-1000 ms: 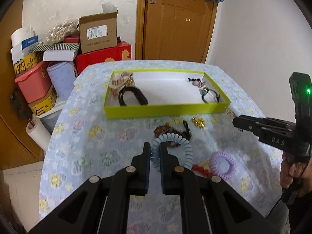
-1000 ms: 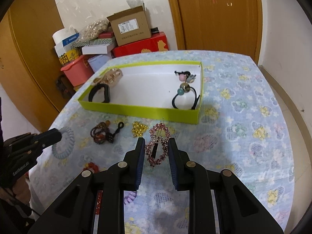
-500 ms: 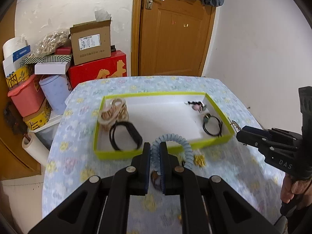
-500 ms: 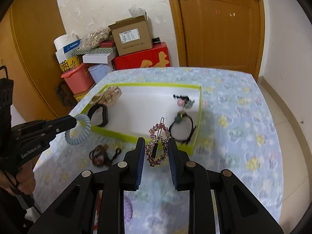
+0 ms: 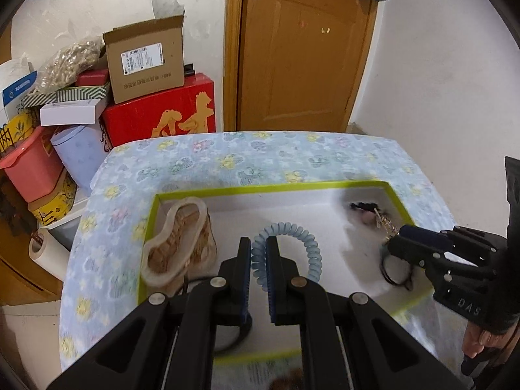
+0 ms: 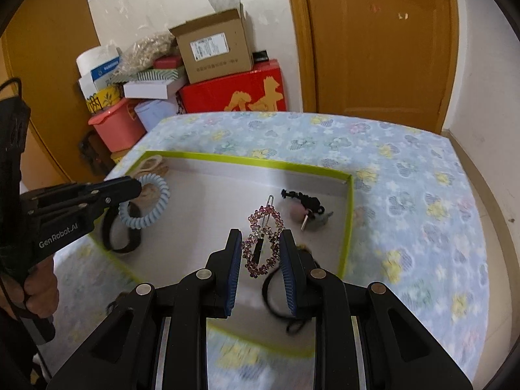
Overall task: Organize jewelry
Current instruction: 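Carry the coil and rhinestone clip into the yellow-green tray and open both tools, then lift both tools out of the tray toward the jewelry left on the cloth, then grasp the brown beaded tassel bracelet with the left tool while the right tool grasps the gold chain, then carry the bracelet and gold chain into the tray and open both tools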
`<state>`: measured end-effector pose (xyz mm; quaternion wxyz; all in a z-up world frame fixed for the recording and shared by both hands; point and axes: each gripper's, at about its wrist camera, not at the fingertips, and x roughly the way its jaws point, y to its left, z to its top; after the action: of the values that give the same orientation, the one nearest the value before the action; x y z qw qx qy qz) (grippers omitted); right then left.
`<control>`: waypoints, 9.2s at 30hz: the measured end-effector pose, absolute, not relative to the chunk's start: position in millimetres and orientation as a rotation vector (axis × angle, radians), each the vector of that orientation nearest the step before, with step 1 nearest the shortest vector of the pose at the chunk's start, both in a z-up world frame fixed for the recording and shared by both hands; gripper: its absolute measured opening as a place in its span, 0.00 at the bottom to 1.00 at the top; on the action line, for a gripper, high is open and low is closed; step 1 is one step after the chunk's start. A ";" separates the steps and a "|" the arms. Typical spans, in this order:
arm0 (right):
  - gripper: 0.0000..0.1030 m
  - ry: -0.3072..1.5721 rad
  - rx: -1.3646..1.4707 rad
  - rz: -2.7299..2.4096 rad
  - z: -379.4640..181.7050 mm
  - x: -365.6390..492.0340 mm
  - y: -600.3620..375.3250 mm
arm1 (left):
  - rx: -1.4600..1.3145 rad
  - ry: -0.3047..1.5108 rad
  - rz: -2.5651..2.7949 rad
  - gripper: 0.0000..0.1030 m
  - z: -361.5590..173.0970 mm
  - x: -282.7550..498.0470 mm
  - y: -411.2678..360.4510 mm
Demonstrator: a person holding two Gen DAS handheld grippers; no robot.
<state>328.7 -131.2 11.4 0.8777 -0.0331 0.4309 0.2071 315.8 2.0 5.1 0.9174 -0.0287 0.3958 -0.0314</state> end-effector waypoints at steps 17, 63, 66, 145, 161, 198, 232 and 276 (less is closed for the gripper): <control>0.31 0.937 -0.111 0.399 -10.9 355.9 -124.5 | -0.035 0.884 -0.014 0.11 -32.0 357.7 7.8; 0.41 0.793 -0.052 0.456 62.4 99.0 -148.6 | -0.079 0.745 -0.058 0.37 21.3 102.8 1.0; 0.41 0.804 -0.054 0.456 59.4 91.2 -147.6 | -0.077 0.746 -0.065 0.37 19.3 93.8 -2.9; 0.41 0.924 -0.048 0.450 0.3 197.5 -140.4 | -0.079 0.827 -0.116 0.06 -31.3 199.9 -7.2; 0.26 0.928 -0.261 0.424 -19.5 233.8 -84.5 | -0.139 0.793 -0.074 0.06 -19.3 183.0 28.7; 0.04 0.781 -0.211 0.486 60.9 171.4 -102.9 | -0.102 0.740 -0.095 0.06 28.6 165.1 11.6; 0.04 0.596 -0.211 0.491 146.4 257.5 -108.2 | -0.052 0.688 -0.155 0.06 68.0 271.2 -3.3; 0.17 0.934 -0.117 0.454 18.0 282.5 -136.1 | -0.067 0.852 -0.216 0.12 -12.6 269.3 -13.9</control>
<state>282.5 -136.1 18.0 0.8665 -0.0561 0.4461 0.2168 269.3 -13.9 -12.6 0.9044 -0.0323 0.4123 -0.1046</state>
